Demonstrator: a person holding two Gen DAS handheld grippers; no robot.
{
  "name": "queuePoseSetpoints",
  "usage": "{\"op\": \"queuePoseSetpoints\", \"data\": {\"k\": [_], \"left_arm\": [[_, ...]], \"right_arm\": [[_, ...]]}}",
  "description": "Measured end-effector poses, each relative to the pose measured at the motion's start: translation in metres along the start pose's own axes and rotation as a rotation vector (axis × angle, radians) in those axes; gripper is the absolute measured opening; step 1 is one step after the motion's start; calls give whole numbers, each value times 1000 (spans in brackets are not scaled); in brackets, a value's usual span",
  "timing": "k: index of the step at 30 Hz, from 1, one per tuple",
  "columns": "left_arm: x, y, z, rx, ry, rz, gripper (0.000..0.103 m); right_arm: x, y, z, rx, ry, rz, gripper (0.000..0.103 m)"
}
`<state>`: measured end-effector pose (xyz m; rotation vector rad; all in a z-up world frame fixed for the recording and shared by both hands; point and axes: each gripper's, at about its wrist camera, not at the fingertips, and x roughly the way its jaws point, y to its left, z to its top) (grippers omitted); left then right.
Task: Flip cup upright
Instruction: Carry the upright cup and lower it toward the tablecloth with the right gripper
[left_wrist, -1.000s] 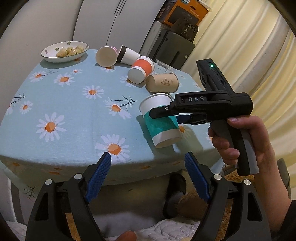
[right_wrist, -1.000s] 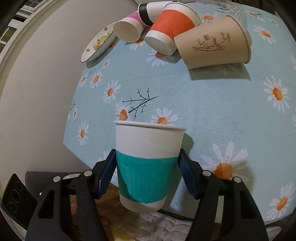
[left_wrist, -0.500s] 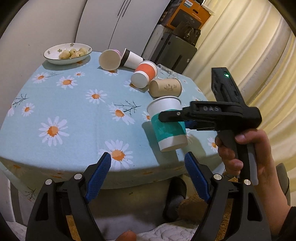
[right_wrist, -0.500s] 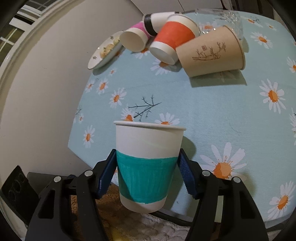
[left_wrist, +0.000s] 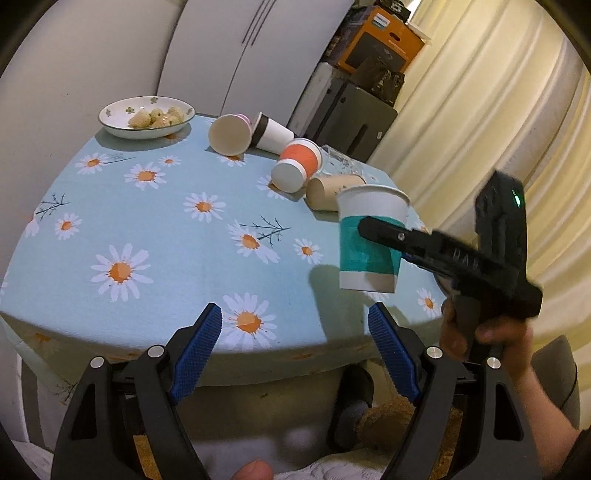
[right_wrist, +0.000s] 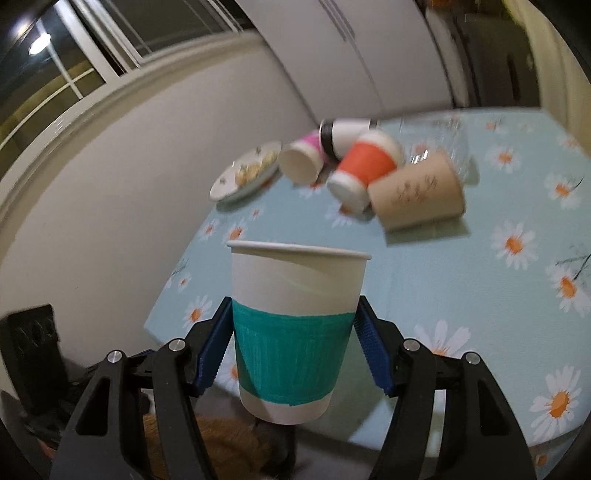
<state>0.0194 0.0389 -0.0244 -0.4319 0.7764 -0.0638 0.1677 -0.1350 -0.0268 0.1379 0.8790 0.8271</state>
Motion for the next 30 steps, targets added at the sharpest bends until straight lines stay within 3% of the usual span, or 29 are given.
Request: {"op": "queuePoseSetpoints", "data": {"k": [10, 20, 30], "left_arm": [[-9, 10, 3, -33, -32, -6, 80], [-13, 14, 3, -49, -44, -4, 80], [-13, 17, 5, -59, -47, 5, 80]], "right_arm": [[-5, 22, -16, -128, -246, -125, 65], [7, 32, -35, -234, -380, -213, 65], [22, 39, -57, -315, -498, -376, 65]]}}
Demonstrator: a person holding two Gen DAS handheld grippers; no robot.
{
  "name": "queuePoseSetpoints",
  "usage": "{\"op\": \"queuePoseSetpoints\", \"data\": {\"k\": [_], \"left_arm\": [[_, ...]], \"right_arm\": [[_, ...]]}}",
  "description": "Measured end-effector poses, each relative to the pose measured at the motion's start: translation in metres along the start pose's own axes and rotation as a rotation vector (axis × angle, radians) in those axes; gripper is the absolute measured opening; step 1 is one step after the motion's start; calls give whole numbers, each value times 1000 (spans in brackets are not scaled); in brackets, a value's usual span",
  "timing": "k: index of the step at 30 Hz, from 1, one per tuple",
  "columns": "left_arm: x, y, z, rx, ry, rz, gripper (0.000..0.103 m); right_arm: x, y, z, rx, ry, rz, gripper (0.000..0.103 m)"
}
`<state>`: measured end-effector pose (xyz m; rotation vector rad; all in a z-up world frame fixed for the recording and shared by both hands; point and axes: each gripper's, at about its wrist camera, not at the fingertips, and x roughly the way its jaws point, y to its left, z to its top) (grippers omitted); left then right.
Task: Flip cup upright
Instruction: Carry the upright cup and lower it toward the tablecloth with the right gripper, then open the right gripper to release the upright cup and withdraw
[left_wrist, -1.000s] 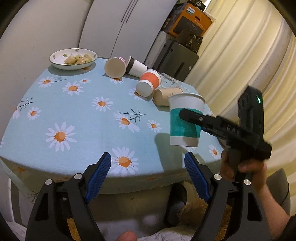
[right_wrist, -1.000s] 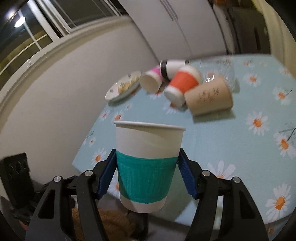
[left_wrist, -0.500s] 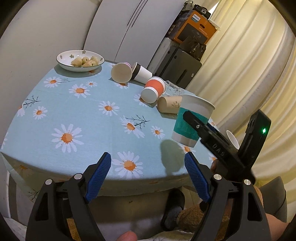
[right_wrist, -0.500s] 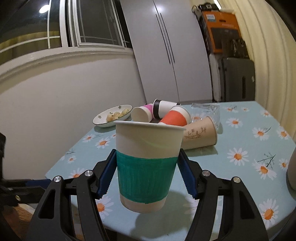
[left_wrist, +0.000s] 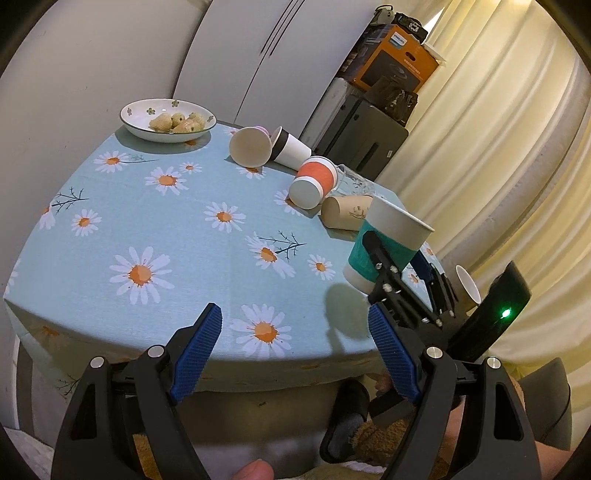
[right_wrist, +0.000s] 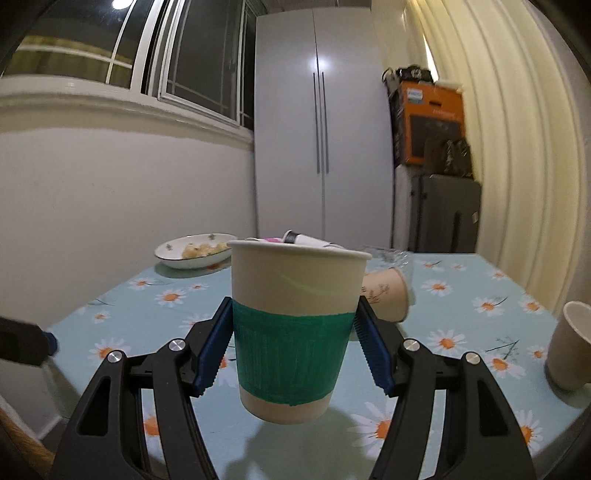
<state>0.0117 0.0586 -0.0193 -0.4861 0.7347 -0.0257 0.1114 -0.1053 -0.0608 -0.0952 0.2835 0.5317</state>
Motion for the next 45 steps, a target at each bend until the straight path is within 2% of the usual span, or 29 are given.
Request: {"op": "queuePoseSetpoints", "data": {"k": [5, 10, 30, 35, 41, 42, 43, 44, 45], "left_arm": [[-1, 2, 1, -12, -4, 0, 80], [-2, 5, 1, -21, -6, 3, 80], [2, 4, 0, -1, 5, 16, 80], [3, 5, 0, 3, 8, 25, 80], [5, 5, 0, 6, 11, 38, 80], [5, 4, -1, 8, 11, 40, 80], [5, 4, -1, 10, 12, 43, 80], [6, 4, -1, 12, 12, 47, 80], [6, 4, -1, 13, 13, 49, 80]], "right_arm": [[8, 4, -19, 6, 21, -40, 65], [11, 13, -29, -32, 5, -78, 65], [7, 18, -37, -48, 26, -66, 65], [9, 15, -41, -32, 80, -47, 64], [8, 11, -45, -2, 99, -58, 65], [7, 11, -44, -3, 96, -57, 66], [6, 11, -43, -2, 95, -58, 75], [4, 10, -41, 7, 86, -57, 79], [3, 9, -40, 11, 83, -58, 80]]}}
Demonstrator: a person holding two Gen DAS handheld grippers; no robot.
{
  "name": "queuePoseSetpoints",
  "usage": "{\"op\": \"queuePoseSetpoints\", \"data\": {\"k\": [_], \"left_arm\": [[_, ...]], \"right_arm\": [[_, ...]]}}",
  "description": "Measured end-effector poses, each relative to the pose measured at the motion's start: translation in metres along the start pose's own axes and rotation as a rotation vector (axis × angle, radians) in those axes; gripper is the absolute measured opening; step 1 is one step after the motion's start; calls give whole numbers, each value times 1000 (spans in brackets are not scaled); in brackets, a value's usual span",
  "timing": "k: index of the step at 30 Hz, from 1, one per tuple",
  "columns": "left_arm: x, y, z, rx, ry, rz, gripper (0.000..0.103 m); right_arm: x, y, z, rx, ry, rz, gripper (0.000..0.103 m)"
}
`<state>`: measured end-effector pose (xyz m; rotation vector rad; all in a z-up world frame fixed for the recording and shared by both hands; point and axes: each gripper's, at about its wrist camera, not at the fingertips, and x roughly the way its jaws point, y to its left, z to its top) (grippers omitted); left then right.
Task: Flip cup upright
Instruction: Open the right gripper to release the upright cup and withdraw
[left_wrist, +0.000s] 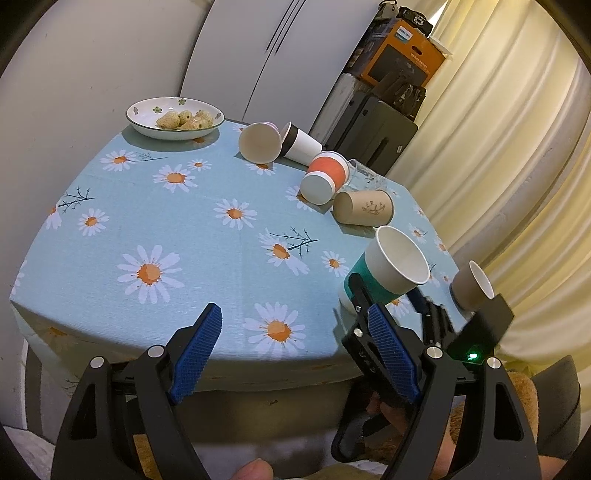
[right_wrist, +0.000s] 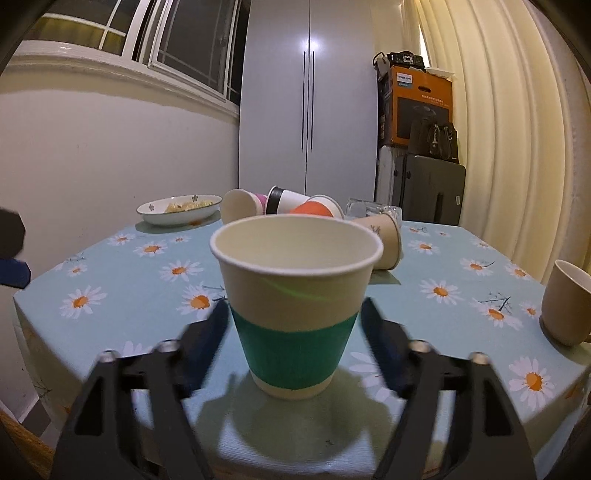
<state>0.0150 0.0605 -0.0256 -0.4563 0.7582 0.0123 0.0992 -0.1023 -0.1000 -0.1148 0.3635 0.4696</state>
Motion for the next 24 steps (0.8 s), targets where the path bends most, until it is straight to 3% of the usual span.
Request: {"op": "queuePoseSetpoints", "data": {"k": [2, 13, 21, 22, 23, 24], "left_arm": [[1, 0, 0, 1, 2, 4, 80], [6, -1, -2, 11, 14, 30, 80], [-5, -1, -4, 16, -24, 3, 80], [-6, 1, -4, 8, -25, -26, 85], [-7, 0, -4, 7, -26, -34, 96], [-8, -1, -5, 15, -34, -33, 96]], "right_arm": [[-2, -2, 2, 11, 6, 7, 86], [-30, -14, 13, 38, 30, 54, 98], [-76, -24, 32, 12, 16, 98, 98], [-82, -27, 36, 20, 13, 102, 98], [-89, -30, 40, 24, 6, 107, 98], [-99, -34, 46, 24, -12, 115, 98]]}}
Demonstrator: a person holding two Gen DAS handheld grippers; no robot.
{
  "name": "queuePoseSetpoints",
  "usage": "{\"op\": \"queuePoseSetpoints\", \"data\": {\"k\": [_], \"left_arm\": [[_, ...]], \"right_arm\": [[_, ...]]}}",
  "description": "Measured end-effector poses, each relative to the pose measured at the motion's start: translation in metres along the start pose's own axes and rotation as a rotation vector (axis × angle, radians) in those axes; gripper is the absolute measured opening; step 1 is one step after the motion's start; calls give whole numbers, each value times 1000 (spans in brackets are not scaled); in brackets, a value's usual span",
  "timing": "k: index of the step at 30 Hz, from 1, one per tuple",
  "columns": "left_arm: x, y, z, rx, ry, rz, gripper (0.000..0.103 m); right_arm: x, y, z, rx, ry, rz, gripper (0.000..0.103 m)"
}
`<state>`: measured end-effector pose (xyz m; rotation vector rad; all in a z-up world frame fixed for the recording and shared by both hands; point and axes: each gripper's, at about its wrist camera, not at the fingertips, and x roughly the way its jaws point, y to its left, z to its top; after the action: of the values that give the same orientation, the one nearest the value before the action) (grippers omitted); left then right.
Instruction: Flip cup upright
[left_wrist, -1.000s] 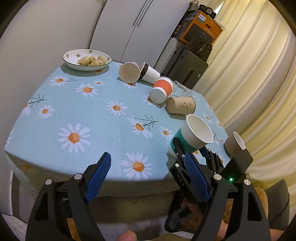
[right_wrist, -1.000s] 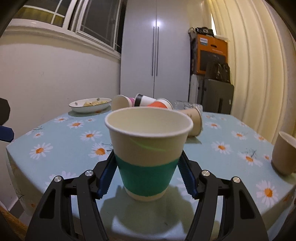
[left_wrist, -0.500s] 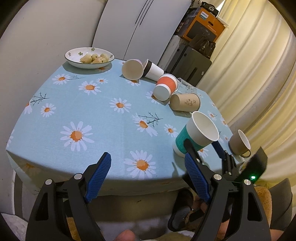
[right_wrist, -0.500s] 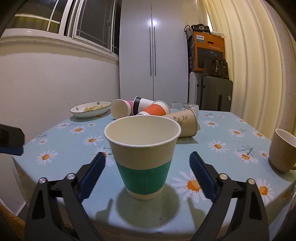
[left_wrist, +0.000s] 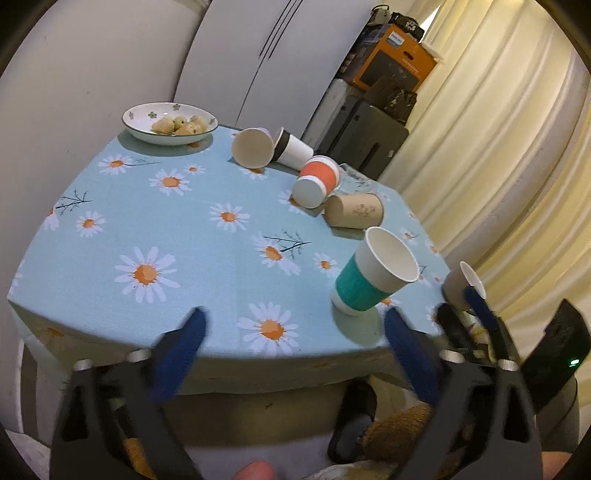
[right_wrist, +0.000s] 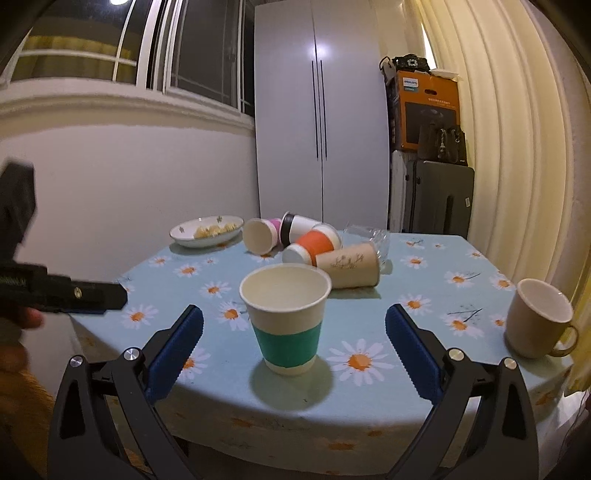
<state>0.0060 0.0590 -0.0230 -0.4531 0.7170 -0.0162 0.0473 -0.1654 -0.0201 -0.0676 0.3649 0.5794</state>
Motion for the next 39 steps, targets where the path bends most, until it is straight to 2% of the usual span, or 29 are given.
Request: {"op": "queuePoseSetpoints", "data": {"k": [5, 8, 11, 15, 20, 24, 29, 39], "left_arm": [[-11, -18, -6, 88, -54, 19, 96], [-19, -31, -11, 151, -90, 16, 96], [-27, -46, -18, 224, -129, 48, 96], [-28, -56, -27, 272, -121, 66, 96], [-23, -54, -26, 259, -108, 89, 96], [-23, -51, -25, 233, -106, 96, 96], [-20, -51, -24, 229, -100, 122, 96], [-17, -56, -25, 259, -91, 115, 96]], "right_arm": [[-35, -13, 23, -3, -27, 70, 98], [-45, -26, 32, 19, 12, 118, 98], [-46, -35, 36, 18, 56, 139, 98], [-48, -46, 40, -9, 83, 135, 98], [-43, -57, 39, -13, 111, 123, 98], [-33, -67, 33, 28, 165, 118, 98], [-31, -73, 31, 68, 184, 138, 98], [-28, -57, 30, -6, 201, 176, 98]]}}
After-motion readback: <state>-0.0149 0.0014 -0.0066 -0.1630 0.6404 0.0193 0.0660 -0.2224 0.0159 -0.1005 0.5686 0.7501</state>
